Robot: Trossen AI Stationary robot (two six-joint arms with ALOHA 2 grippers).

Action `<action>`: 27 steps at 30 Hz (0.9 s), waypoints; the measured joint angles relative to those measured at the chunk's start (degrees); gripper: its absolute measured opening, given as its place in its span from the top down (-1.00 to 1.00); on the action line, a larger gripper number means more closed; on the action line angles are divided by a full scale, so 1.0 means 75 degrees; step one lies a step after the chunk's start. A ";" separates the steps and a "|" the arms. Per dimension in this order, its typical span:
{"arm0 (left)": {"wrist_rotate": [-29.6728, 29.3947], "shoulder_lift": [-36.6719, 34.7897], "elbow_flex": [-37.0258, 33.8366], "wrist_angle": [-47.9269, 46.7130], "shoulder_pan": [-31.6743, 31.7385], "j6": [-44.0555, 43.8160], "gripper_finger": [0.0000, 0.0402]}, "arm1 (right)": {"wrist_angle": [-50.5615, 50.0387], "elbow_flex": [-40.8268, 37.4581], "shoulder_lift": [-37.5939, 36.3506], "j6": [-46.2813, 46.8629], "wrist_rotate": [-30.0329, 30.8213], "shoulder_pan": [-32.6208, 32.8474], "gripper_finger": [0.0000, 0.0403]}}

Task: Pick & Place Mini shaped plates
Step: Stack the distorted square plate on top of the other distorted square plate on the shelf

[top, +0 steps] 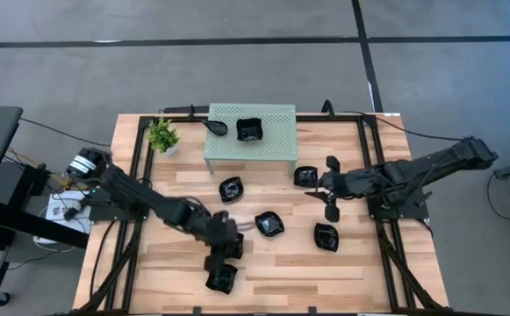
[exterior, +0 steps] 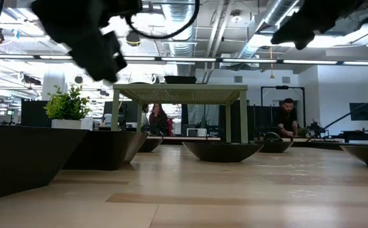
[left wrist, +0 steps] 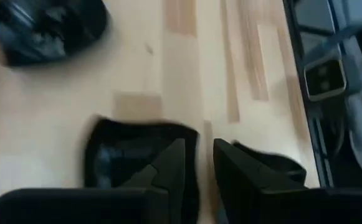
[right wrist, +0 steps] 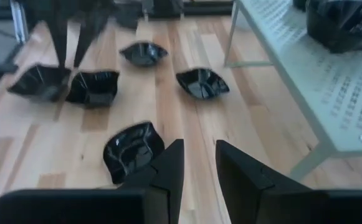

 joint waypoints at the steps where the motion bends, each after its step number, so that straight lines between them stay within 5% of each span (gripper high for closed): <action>1: 0.0016 0.0144 0.0000 0.0035 -0.0107 -0.0086 0.57 | 0.0036 0.0000 -0.0049 -0.0006 0.0000 0.0000 0.57; 10: -0.0193 0.1050 0.0000 0.0140 -0.0616 -0.0675 0.57 | 0.0091 0.0000 0.0031 -0.0605 0.0000 0.0003 0.57; 27: -0.0627 0.1063 0.0000 0.0158 -0.0760 -0.0676 0.50 | 0.0092 0.0000 0.0019 -0.0907 0.0000 0.0003 0.57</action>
